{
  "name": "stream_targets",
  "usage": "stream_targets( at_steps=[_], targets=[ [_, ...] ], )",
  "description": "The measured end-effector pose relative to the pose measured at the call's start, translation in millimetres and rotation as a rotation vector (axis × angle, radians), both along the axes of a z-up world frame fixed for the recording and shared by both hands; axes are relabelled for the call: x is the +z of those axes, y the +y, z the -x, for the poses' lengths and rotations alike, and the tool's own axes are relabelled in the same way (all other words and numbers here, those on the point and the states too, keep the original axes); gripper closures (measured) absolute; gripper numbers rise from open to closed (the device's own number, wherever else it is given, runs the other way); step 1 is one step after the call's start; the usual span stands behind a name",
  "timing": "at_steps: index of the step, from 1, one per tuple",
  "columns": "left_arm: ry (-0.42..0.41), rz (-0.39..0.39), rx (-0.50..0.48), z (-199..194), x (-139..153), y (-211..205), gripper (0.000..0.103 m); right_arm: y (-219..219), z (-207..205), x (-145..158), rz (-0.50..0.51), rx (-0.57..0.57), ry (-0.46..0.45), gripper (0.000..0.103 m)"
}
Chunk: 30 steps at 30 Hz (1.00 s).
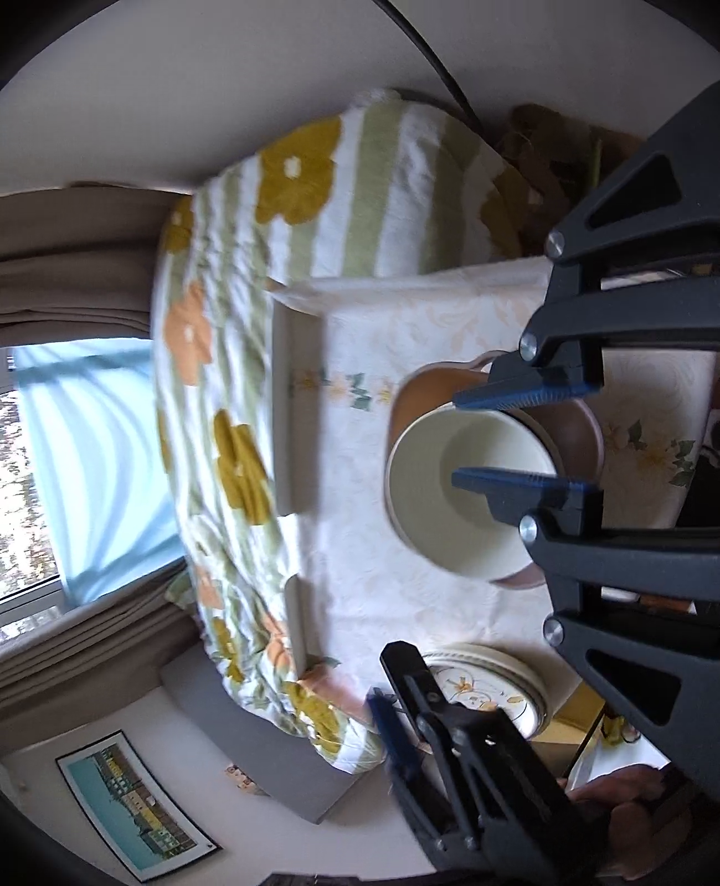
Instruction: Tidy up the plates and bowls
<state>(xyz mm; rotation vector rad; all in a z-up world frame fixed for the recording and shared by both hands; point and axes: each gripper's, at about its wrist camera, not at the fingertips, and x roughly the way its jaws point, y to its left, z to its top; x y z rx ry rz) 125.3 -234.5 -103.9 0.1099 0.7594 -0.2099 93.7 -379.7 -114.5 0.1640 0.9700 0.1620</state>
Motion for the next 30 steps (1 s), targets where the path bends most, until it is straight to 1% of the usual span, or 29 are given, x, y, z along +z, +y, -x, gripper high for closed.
stream_targets(
  at_steps=[1, 2, 3, 7, 9, 12, 13, 14, 17, 20, 22, 23, 25, 26, 27, 28, 29, 30],
  targets=[
    [-0.025, 0.005, -0.013, 5.6, 5.5, 3.2, 0.000, 0.3, 3.3, 2.9, -0.002, -0.006, -0.011, 0.028],
    [-0.027, 0.002, -0.026, 8.7, 8.5, 5.6, 0.000, 0.6, 7.6, 6.9, -0.005, -0.015, -0.027, 0.020],
    [-0.018, -0.010, -0.031, 10.4, 9.1, 7.7, 0.000, 0.8, 11.1, 9.4, -0.003, -0.026, -0.038, 0.015],
    [0.047, -0.031, -0.042, 9.9, 1.1, 17.5, 0.000, -0.8, 24.5, 14.1, 0.021, -0.068, -0.065, 0.015],
    [0.080, -0.032, -0.051, 7.6, -5.4, 23.0, 0.000, -0.2, 27.0, 12.9, 0.060, -0.077, -0.035, 0.015],
    [0.135, -0.062, -0.072, 1.1, -20.2, 26.4, 0.000, -2.8, 28.2, 6.8, 0.105, -0.108, 0.005, 0.015],
    [0.175, -0.082, -0.084, -4.9, -27.9, 26.7, 0.000, -3.7, 28.8, 4.2, 0.114, -0.118, 0.016, 0.015],
    [0.205, -0.091, -0.092, -9.1, -34.5, 26.5, 0.000, -4.6, 26.5, -0.6, 0.122, -0.127, 0.041, 0.015],
    [0.294, -0.093, -0.128, -19.7, -56.4, 25.9, 0.000, -7.9, 17.8, -19.5, 0.113, -0.106, 0.124, 0.015],
    [0.374, -0.100, -0.171, -30.2, -80.1, 19.2, 0.000, -11.9, 7.9, -43.2, 0.148, -0.083, 0.220, 0.015],
    [0.431, -0.120, -0.192, -36.0, -97.8, 13.9, 0.000, -16.2, 0.7, -61.4, 0.135, -0.063, 0.287, 0.015],
    [0.450, -0.126, -0.198, -38.2, -104.2, 11.3, 0.001, -17.3, -2.2, -67.1, 0.130, -0.052, 0.305, 0.015],
    [0.502, -0.137, -0.205, -44.7, -119.6, 6.3, 0.003, -17.5, -8.8, -78.1, 0.138, -0.017, 0.337, 0.015],
    [0.525, -0.146, -0.207, -47.2, -127.8, 3.5, 0.007, -15.7, -14.5, -85.5, 0.147, 0.012, 0.360, 0.016],
    [0.539, -0.153, -0.206, -50.2, -133.6, 2.7, 0.010, -13.4, -17.9, -90.5, 0.149, 0.037, 0.378, 0.019],
    [0.551, -0.136, -0.210, -52.8, -137.8, 1.7, 0.011, -11.3, -19.8, -93.9, 0.152, 0.055, 0.390, 0.025],
    [0.571, -0.123, -0.212, -56.0, -141.5, 0.5, 0.015, -8.6, -23.9, -99.3, 0.162, 0.084, 0.410, 0.028],
    [0.587, -0.132, -0.214, -58.0, -145.5, -2.4, 0.018, -6.1, -26.6, -103.0, 0.170, 0.106, 0.426, 0.033]
  ],
)
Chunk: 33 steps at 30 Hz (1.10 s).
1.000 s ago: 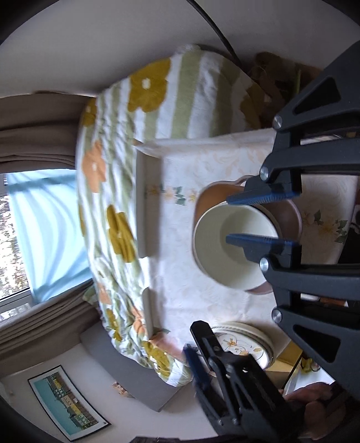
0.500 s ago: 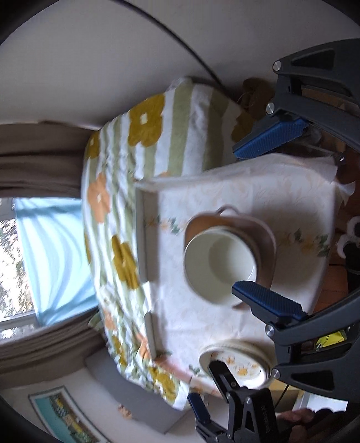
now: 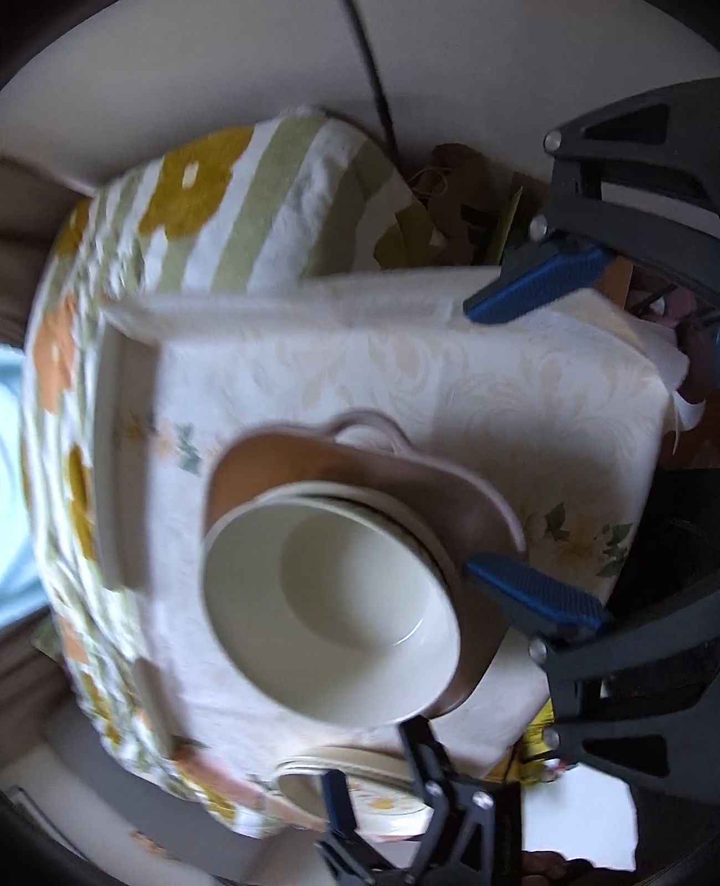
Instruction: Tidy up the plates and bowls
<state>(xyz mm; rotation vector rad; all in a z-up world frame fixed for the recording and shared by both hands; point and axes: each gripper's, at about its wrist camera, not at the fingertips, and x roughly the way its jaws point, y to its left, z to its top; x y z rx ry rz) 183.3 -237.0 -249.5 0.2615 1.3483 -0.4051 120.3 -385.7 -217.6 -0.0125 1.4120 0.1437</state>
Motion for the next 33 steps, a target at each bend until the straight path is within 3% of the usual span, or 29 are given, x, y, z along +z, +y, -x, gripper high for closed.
stream_targets(
  at_steps=[5, 8, 13, 20, 33],
  targets=[
    [0.055, -0.019, -0.052, -7.4, -16.6, -19.3, 0.035, 7.6, -10.3, -16.3, -0.014, 0.089, 0.062, 0.047],
    [0.066, -0.033, -0.064, -9.9, -25.7, -25.7, 0.040, 11.7, -16.8, -26.3, -0.038, 0.129, 0.078, 0.060],
    [0.069, 0.002, -0.081, -11.8, -35.2, -34.8, 0.065, 15.9, -17.9, -39.0, -0.080, 0.159, 0.070, 0.079],
    [0.026, 0.030, -0.163, -1.3, -38.8, -57.4, 0.087, 13.5, -7.3, -39.9, -0.117, 0.169, 0.023, 0.082],
    [-0.041, 0.005, -0.126, 15.0, -19.9, -51.7, 0.087, 19.2, -1.4, -22.7, -0.081, 0.232, -0.054, 0.082]
  ],
)
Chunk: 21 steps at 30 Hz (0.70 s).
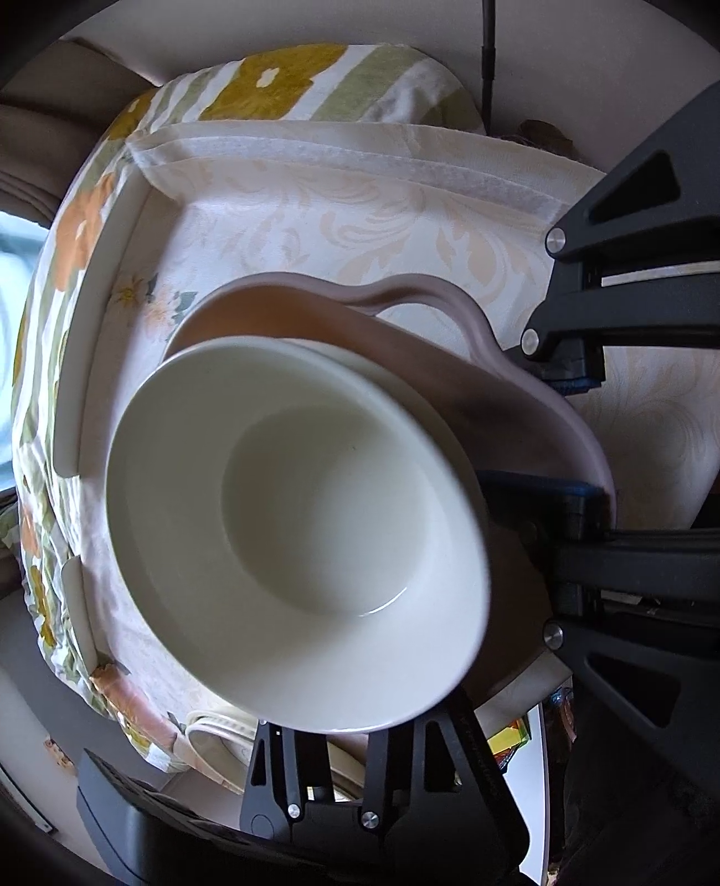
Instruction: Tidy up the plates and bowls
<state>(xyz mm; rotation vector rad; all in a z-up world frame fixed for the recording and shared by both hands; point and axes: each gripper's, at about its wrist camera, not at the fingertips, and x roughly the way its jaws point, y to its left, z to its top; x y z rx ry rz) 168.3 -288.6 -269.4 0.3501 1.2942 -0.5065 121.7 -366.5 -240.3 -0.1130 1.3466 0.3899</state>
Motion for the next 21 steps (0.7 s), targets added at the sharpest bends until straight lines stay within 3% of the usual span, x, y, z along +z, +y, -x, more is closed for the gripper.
stream_targets(
  at_steps=[10, 16, 21],
  targets=[
    [-0.081, 0.012, 0.088, 9.2, 54.7, 58.9, 0.087, 48.6, -6.2, 43.3, 0.036, 0.108, -0.078, 0.082],
    [-0.121, 0.005, 0.094, 13.6, 79.2, 129.9, 0.087, 117.2, -9.3, 64.7, 0.029, 0.120, -0.114, 0.082],
    [-0.112, -0.014, 0.071, 11.3, 80.8, 196.7, 0.087, 175.6, -7.8, 66.6, 0.025, 0.095, -0.109, 0.082]
  ],
)
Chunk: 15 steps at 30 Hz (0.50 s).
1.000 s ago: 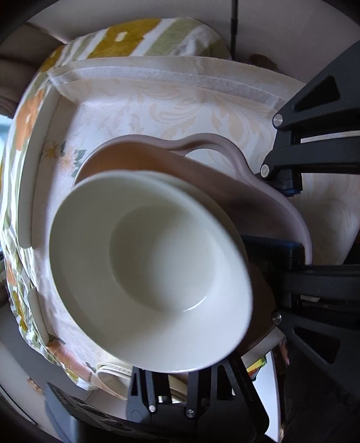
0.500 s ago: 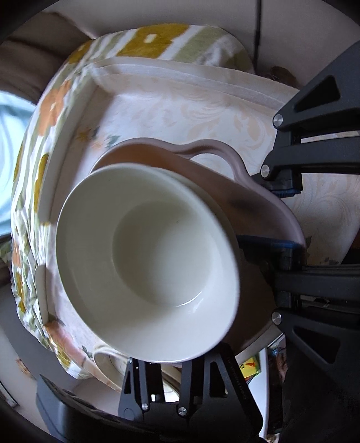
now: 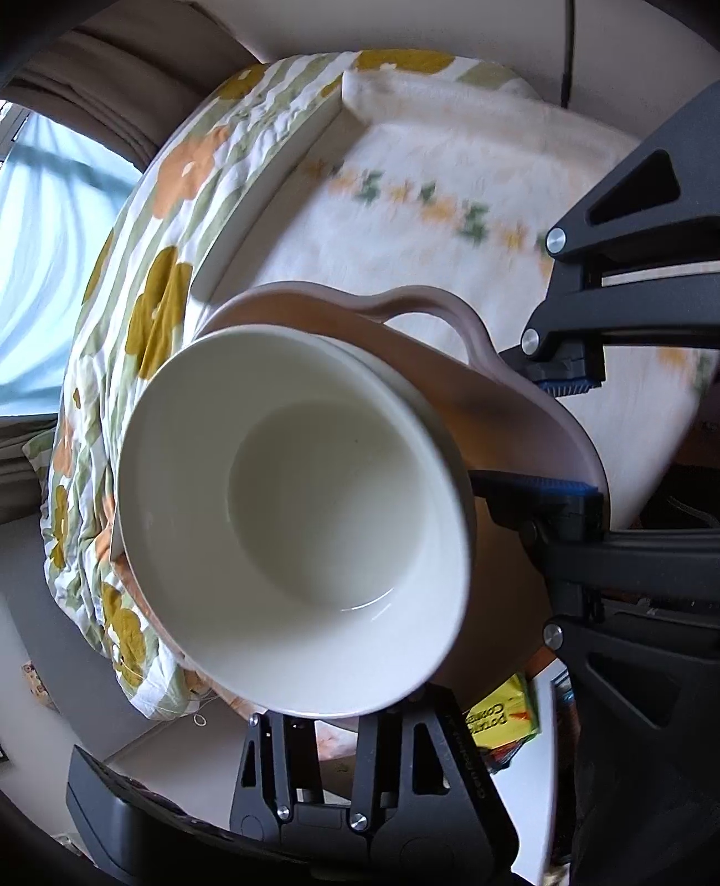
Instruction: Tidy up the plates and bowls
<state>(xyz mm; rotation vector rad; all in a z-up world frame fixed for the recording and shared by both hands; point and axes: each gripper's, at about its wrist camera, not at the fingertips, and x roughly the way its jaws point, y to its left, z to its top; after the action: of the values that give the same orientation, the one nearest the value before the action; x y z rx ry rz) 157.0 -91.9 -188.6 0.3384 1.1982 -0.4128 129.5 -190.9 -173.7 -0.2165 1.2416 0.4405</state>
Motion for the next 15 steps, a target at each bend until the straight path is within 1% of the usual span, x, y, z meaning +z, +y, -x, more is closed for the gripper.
stream_targets(
  at_steps=[4, 7, 11, 15],
  targets=[
    [0.013, -0.020, -0.015, 1.6, -8.2, 43.3, 0.087, 40.1, 3.3, -7.0, -0.021, -0.015, 0.013, 0.082],
    [0.039, -0.020, -0.024, -1.1, -22.3, 70.3, 0.087, 65.1, 4.3, -15.8, -0.026, -0.027, 0.028, 0.082],
    [0.054, -0.011, -0.032, -1.7, -34.0, 86.9, 0.087, 86.7, 6.1, -26.9, -0.014, -0.040, 0.044, 0.082],
    [0.063, 0.001, -0.041, -3.5, -42.7, 93.0, 0.087, 93.6, 5.7, -34.8, -0.005, -0.053, 0.057, 0.082]
  ],
)
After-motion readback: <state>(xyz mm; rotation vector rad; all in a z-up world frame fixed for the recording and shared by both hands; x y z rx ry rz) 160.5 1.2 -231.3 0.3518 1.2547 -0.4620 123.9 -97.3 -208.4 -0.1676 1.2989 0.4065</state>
